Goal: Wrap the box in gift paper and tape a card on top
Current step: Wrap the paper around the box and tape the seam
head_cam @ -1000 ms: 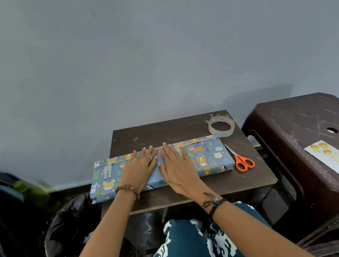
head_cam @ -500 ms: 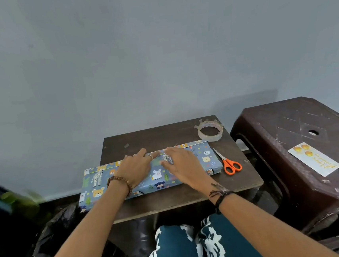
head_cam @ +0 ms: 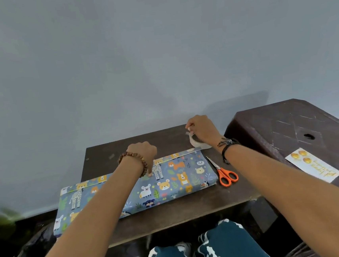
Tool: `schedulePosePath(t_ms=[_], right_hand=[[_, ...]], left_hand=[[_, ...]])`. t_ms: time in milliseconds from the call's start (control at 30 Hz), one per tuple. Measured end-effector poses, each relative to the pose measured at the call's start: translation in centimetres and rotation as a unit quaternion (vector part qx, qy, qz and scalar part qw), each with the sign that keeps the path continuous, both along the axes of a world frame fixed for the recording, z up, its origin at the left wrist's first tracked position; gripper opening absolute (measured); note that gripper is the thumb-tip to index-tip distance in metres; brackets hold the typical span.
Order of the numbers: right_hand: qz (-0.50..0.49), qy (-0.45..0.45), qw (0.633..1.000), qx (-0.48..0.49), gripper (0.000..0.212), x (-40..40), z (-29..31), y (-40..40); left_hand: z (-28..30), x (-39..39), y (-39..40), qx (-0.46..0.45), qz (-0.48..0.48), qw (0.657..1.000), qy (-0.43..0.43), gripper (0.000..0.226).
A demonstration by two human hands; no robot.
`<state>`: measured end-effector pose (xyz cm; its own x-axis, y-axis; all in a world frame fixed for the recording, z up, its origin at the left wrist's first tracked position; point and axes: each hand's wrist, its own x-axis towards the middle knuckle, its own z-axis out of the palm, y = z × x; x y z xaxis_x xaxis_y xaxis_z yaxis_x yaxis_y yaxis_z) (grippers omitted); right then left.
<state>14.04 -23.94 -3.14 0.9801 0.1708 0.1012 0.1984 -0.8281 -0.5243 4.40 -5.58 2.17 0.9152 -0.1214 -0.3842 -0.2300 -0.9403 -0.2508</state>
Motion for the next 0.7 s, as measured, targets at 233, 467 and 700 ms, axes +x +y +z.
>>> schedulePosePath(t_ms=[233, 467, 700], right_hand=[[0.004, 0.079, 0.995, -0.061, 0.020, 4.0, -0.5, 0.6], [0.042, 0.161, 0.981, -0.101, 0.017, 4.8, 0.8, 1.1], [0.065, 0.144, 0.980, -0.122, 0.016, 4.4, 0.9, 1.3]], left_hand=[[-0.2, 0.5, 0.4, -0.030, 0.004, 1.000, 0.005, 0.053], [-0.2, 0.4, 0.6, -0.046, -0.001, 0.999, 0.002, 0.052], [-0.3, 0.3, 0.5, -0.054, 0.003, 0.999, 0.000, 0.052]])
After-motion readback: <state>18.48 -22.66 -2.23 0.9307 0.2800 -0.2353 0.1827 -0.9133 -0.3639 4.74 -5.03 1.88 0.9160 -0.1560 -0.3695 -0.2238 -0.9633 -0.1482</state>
